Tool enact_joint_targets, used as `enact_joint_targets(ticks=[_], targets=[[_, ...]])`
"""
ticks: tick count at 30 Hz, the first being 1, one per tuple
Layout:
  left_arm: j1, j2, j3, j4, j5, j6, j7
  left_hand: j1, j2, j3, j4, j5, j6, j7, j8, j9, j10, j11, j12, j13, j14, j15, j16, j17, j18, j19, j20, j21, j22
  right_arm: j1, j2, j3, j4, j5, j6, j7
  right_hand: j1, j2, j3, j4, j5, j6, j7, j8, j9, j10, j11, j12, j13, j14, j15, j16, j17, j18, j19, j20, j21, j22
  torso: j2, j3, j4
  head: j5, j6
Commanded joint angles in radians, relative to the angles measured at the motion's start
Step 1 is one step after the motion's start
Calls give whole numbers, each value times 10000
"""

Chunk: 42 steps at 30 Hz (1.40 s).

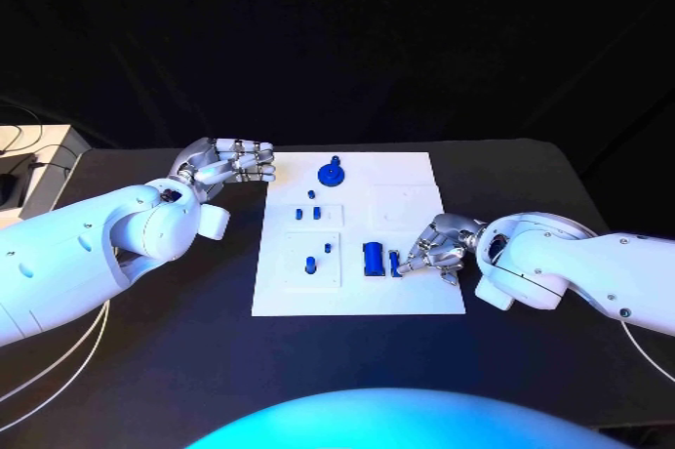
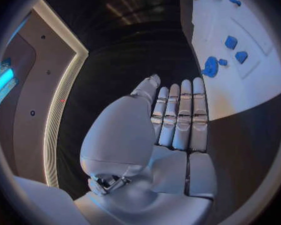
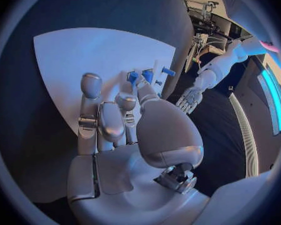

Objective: Assemble the parts on the task board

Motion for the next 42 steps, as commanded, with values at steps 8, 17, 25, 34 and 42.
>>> enact_joint_targets(ticks=[8, 17, 25, 34, 42], targets=[[-3, 9, 8, 12, 31, 77, 66, 35, -34, -2, 43, 41, 8, 40, -51, -2, -35, 36, -59, -15, -34, 1, 1, 13, -136, 59, 9, -8, -9, -119, -10, -2, 60, -260, 112, 63, 23, 8, 38, 8, -68, 31, -78, 166, 80, 183, -10, 213, 124, 13, -82, -5, 37, -216, 83, -69, 96, 476, 3, -7, 11, -27, 0], [-3, -8, 8, 16, 31, 74, 64, 35, -34, -2, 43, 41, 8, 40, -51, -2, -35, 36, -59, -15, -34, 1, 1, 13, -136, 59, 9, -8, -9, -209, 139, -2, -57, -369, -45, -71, -19, 44, 80, 76, -43, 9, -93, 252, 111, 210, -21, 260, 176, 17, -90, -5, 48, -230, 88, -83, 115, 478, 4, -15, 10, -10, -32], [-3, -28, 8, 21, 31, 71, 58, 35, -34, -2, 43, 41, 8, 40, -51, -2, -35, 36, -59, -15, -34, 1, 1, 13, -136, 59, 9, -8, -9, -224, 312, -1, -351, -411, -209, -120, -188, 211, 64, 249, 205, -28, -113, 327, 138, 242, -37, 297, 222, 24, -101, 6, 62, -239, 101, -95, 143, 484, 4, -16, 26, 7, -66], [-3, -16, 8, 9, 31, 68, 62, 35, -34, -2, 43, 41, 8, 40, -51, -2, -35, 36, -59, -15, -34, 1, 1, 13, -136, 59, 9, -8, -9, -226, 446, 0, -554, -383, -45, -133, -155, 214, 62, 236, 239, -40, -119, 351, 140, 254, -40, 311, 241, 20, -106, -1, 54, -242, 97, -99, 143, 483, 2, -14, -3, 31, -73], [-4, -7, 8, -1, 31, 74, 57, 80, -36, -10, 101, 43, 11, 48, -51, -2, -33, 36, -58, -14, -40, 3, 0, 18, -139, 81, 6, 4, -137, -251, 504, -1, -616, -362, 325, -154, 225, 32, 123, -114, 72, -27, -115, 341, 78, 227, -36, 261, 238, 16, -106, -9, 57, -250, 75, -100, 104, 474, -2, -5, 3, 25, -75]])
